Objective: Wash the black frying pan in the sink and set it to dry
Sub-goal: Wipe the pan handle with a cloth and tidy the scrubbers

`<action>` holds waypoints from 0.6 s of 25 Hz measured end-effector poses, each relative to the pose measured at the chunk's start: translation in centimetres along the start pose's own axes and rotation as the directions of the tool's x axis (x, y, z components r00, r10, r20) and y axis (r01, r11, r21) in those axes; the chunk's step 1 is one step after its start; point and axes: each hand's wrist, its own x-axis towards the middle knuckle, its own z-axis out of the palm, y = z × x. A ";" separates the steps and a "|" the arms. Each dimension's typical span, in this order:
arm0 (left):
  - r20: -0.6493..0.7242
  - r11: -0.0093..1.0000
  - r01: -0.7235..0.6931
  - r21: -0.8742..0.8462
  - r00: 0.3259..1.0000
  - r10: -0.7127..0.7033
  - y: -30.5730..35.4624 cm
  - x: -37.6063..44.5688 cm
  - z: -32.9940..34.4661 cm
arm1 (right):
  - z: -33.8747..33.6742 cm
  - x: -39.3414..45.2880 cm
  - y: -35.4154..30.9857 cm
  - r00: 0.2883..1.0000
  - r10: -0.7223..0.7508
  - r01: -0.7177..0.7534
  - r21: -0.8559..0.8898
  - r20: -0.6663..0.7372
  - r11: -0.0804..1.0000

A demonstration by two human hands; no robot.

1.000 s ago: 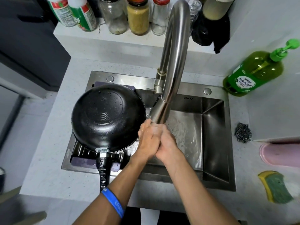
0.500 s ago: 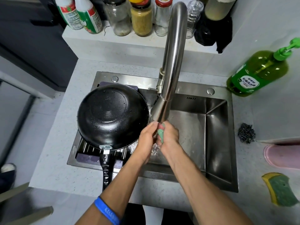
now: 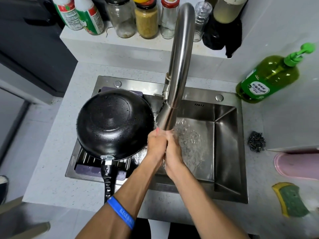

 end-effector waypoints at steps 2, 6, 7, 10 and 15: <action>0.000 0.985 -0.013 0.172 1.000 0.013 -0.4 0.5 -0.3 | 0.4 0.0 -0.4 0.982 0.185 -0.169 0.241 -0.045 0.956; 0.193 0.892 -0.237 0.386 0.966 0.174 -0.6 0.8 -2.7 | 0.6 -0.4 -1.9 0.865 0.473 -0.476 0.572 0.169 0.668; 0.212 0.904 -0.268 0.332 0.955 0.206 -0.2 0.7 -3.5 | 0.5 0.2 -1.6 0.861 0.451 -0.481 0.668 0.236 0.568; 0.133 0.876 -0.398 0.272 0.917 0.376 2.9 0.5 -4.8 | -0.3 -0.1 -3.3 0.887 0.331 -0.460 0.552 0.322 0.696; 0.232 0.826 -0.560 0.067 0.814 0.533 9.1 -1.2 -3.9 | -1.3 -0.1 -4.1 0.879 0.321 -0.472 0.545 0.353 0.693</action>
